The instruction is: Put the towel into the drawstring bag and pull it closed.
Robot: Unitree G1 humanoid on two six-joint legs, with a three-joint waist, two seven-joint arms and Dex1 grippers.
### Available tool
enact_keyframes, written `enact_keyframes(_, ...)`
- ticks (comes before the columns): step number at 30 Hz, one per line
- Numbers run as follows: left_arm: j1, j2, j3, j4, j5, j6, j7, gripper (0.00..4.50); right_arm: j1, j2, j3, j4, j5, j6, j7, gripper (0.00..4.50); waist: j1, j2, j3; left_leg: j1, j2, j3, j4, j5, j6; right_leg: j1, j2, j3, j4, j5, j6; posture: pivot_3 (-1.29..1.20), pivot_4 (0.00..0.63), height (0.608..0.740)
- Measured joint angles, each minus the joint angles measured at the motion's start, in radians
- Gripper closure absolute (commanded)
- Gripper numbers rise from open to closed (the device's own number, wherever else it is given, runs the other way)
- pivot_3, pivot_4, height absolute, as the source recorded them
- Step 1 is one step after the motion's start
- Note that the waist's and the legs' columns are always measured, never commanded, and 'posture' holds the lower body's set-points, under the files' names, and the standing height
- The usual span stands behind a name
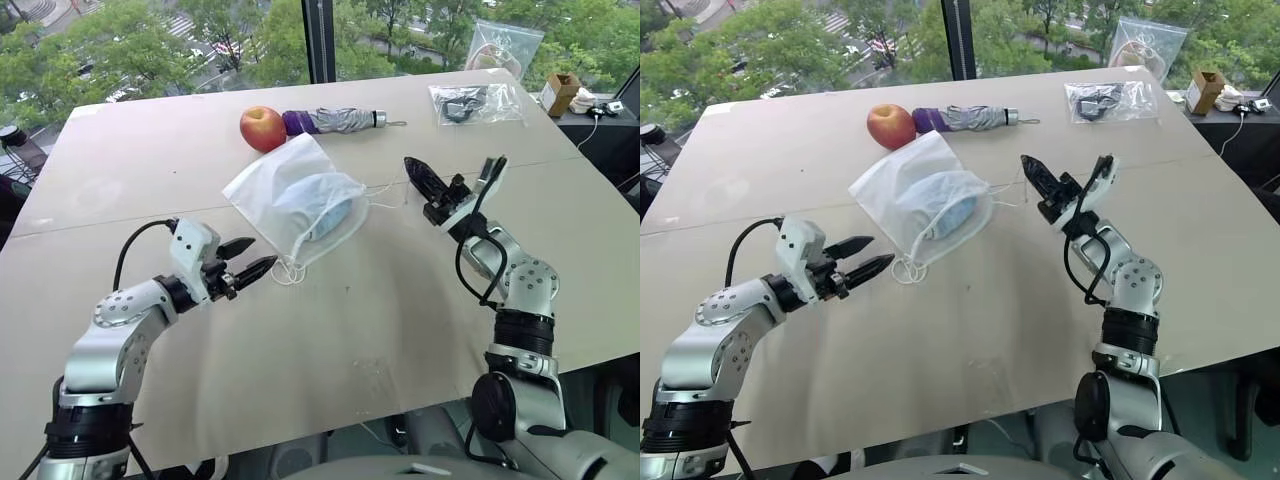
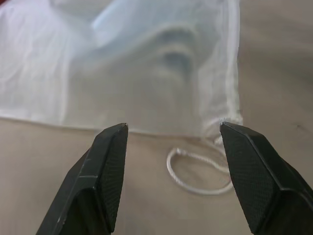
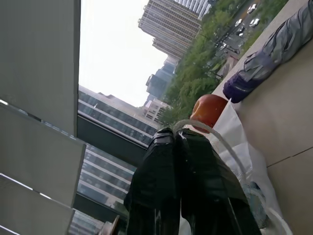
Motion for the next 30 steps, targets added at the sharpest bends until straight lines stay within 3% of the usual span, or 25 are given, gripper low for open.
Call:
enact_keyframes(6,-0.044,-0.089,-0.081,0.051,0.048,-0.027,0.037,1.46,-0.001,-0.007,0.012,0.018,0.0,-0.009,-0.001,4.5,-0.002,0.0,0.0,0.0,0.0,0.0,0.0,0.0,0.0,0.0,0.0,0.0,0.0,0.003,0.0,0.0,0.15,0.74)
enact_keyframes(14,-0.097,-0.118,-0.156,0.181,0.19,-0.153,0.088,1.46,-0.002,-0.013,0.014,0.017,0.0,-0.022,-0.02,4.5,-0.006,0.0,0.0,0.0,0.0,0.0,-0.001,0.0,0.0,-0.001,0.0,0.0,0.001,0.004,0.0,0.0,0.15,0.74)
enact_keyframes(18,-0.078,-0.117,-0.156,0.183,0.196,-0.178,0.085,2.53,-0.001,-0.017,0.018,0.015,0.0,-0.022,-0.024,4.5,-0.007,0.001,-0.001,0.001,0.0,0.001,-0.001,0.0,0.0,-0.001,0.0,0.001,0.001,0.003,0.0,0.0,0.15,0.74)
enact_keyframes(22,-0.027,-0.117,-0.155,0.138,0.186,-0.178,0.072,4.48,0.001,-0.025,0.018,0.01,0.0,-0.022,-0.025,4.5,-0.007,0.002,-0.001,0.002,0.001,0.002,-0.001,0.0,0.0,-0.001,0.001,0.002,0.002,0.003,0.001,0.0,0.15,0.74)
enact_keyframes(30,-0.013,-0.161,-0.13,0.134,0.173,-0.176,0.125,4.48,-0.001,-0.033,0.041,0.015,-0.023,-0.046,-0.023,4.5,-0.007,0.002,-0.002,0.003,0.001,0.002,-0.001,0.0,0.0,0.0,0.001,0.002,0.003,0.001,0.003,0.0,0.15,0.74)
